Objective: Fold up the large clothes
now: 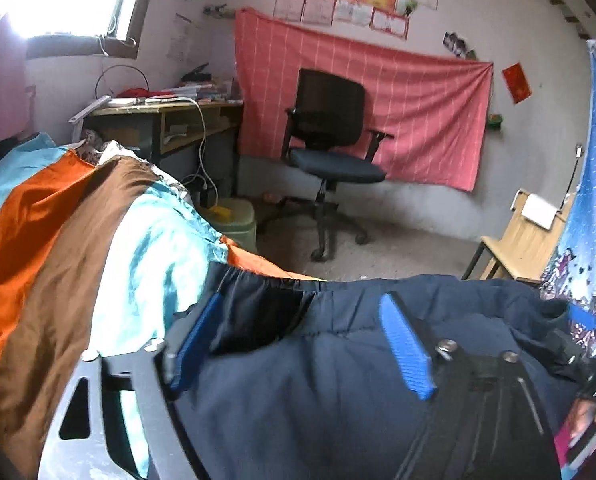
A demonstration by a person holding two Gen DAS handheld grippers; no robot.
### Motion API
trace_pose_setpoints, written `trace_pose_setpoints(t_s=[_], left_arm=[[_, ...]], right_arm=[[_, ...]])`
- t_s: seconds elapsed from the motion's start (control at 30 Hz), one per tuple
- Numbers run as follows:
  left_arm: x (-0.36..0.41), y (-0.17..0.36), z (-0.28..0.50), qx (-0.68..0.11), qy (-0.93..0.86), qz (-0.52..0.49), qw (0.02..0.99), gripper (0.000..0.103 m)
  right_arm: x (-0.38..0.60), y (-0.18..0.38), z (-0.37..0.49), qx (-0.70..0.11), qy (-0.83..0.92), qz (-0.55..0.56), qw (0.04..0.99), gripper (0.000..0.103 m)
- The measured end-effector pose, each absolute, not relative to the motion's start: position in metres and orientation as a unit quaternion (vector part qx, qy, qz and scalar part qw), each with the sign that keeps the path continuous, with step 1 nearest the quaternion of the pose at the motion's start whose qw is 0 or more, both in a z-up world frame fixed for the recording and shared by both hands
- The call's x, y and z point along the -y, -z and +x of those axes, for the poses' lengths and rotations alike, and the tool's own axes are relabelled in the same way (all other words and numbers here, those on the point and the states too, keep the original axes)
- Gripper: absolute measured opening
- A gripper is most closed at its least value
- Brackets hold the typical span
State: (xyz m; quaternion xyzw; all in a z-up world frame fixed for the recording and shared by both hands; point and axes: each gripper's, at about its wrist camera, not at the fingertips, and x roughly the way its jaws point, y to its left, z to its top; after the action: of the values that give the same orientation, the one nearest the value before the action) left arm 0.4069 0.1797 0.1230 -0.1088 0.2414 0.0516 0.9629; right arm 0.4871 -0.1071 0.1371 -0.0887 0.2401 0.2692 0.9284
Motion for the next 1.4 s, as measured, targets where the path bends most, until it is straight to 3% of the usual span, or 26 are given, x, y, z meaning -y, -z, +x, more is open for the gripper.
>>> trace_pose_setpoints(t_s=[0.17, 0.33, 0.47, 0.63, 0.97, 1.4], left_arm=[[-0.161, -0.106, 0.371, -0.257, -0.012, -0.079, 0.963, 0.085], [-0.135, -0.067, 0.355, -0.279, 0.023, -0.056, 0.958, 0.085], [-0.120, -0.050, 0.371, -0.297, 0.020, -0.021, 0.955, 0.085], [-0.121, -0.045, 0.400, -0.290, 0.002, -0.014, 0.957, 0.094], [-0.133, -0.053, 0.474, -0.282, -0.048, -0.004, 0.958, 0.095], [-0.168, -0.012, 0.544, -0.394, -0.013, -0.077, 0.916, 0.102]], right_arm=[[0.115, -0.107, 0.464, -0.257, -0.286, -0.079, 0.920, 0.098], [0.136, -0.095, 0.429, -0.199, -0.237, -0.078, 0.948, 0.099], [0.125, -0.076, 0.427, -0.235, -0.296, -0.122, 0.918, 0.100], [0.105, -0.063, 0.467, -0.288, -0.331, -0.117, 0.891, 0.100], [0.082, -0.082, 0.566, -0.306, -0.243, -0.125, 0.912, 0.101], [0.100, -0.021, 0.651, -0.432, -0.244, -0.032, 0.868, 0.103]])
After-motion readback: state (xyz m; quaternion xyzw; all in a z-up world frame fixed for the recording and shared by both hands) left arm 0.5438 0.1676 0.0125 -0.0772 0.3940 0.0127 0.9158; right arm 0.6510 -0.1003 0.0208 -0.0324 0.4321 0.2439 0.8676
